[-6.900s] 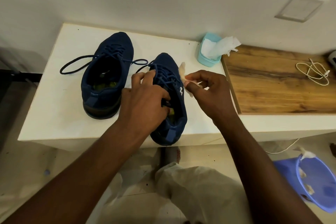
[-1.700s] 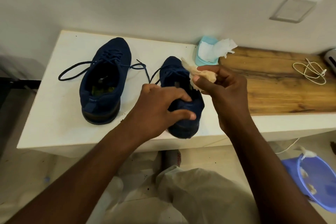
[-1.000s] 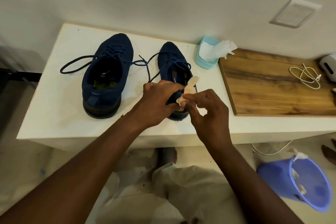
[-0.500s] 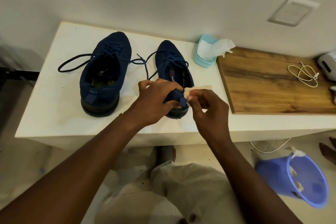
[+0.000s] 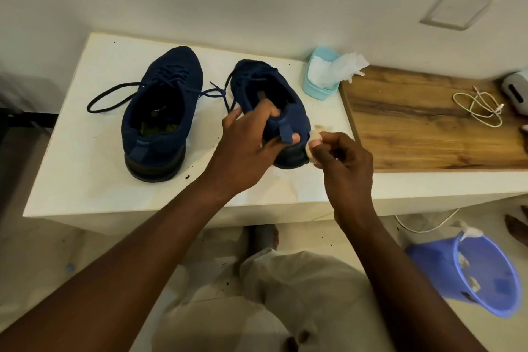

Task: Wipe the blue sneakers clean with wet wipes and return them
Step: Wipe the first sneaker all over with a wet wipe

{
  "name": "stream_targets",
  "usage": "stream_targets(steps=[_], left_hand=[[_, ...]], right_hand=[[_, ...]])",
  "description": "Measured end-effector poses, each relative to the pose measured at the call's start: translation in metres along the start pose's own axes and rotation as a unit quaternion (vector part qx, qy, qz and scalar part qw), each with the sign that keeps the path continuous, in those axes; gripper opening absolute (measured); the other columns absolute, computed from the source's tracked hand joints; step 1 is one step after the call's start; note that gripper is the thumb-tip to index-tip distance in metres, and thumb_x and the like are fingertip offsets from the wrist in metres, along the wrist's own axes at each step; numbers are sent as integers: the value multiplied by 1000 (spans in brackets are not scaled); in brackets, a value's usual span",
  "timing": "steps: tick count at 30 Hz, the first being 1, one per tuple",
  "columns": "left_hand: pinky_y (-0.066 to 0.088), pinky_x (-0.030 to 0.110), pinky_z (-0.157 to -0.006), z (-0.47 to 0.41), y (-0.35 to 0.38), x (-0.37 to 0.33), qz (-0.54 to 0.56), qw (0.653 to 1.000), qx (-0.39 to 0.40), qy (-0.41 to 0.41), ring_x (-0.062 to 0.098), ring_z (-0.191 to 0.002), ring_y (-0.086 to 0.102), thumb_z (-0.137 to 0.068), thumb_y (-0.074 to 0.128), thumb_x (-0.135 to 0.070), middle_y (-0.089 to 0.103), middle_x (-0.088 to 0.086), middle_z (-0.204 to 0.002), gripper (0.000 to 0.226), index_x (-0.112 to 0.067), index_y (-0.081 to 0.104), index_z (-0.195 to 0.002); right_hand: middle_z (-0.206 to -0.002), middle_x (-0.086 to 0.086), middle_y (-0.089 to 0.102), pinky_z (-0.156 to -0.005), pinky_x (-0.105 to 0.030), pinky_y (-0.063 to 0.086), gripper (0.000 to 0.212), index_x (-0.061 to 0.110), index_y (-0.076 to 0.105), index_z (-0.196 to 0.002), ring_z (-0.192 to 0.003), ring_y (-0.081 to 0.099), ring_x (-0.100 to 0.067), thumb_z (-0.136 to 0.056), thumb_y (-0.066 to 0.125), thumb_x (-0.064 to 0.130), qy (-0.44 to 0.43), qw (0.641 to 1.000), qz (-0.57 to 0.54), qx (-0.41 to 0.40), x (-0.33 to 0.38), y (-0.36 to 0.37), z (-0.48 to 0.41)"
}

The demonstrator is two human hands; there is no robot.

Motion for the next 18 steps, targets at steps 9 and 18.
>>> stream_targets(steps=[9, 18], left_hand=[[56, 31, -80, -12, -18, -8, 181, 978, -95, -50, 11, -92, 65, -91, 75, -26, 65, -12, -96, 28, -12, 54, -104], [58, 41, -84, -6, -13, -4, 163, 983, -71, -40, 18, -98, 66, -92, 73, -28, 67, -4, -103, 29, -12, 54, -106]], right_hand=[[-102, 1, 70, -79, -22, 55, 17, 15, 70, -106, -92, 64, -9, -94, 66, 26, -49, 991, 81, -98, 2, -22, -3], [-104, 8, 64, -76, -21, 53, 16, 17, 67, -106, -90, 62, -7, -92, 70, 24, -210, 959, 188, -29, 22, 0, 4]])
Point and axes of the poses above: each hand's wrist, its own z-axis away from the middle knuckle, its own y-axis out of the palm, x = y × z, the point moved 1 cm from there along -z, towards the middle knuckle
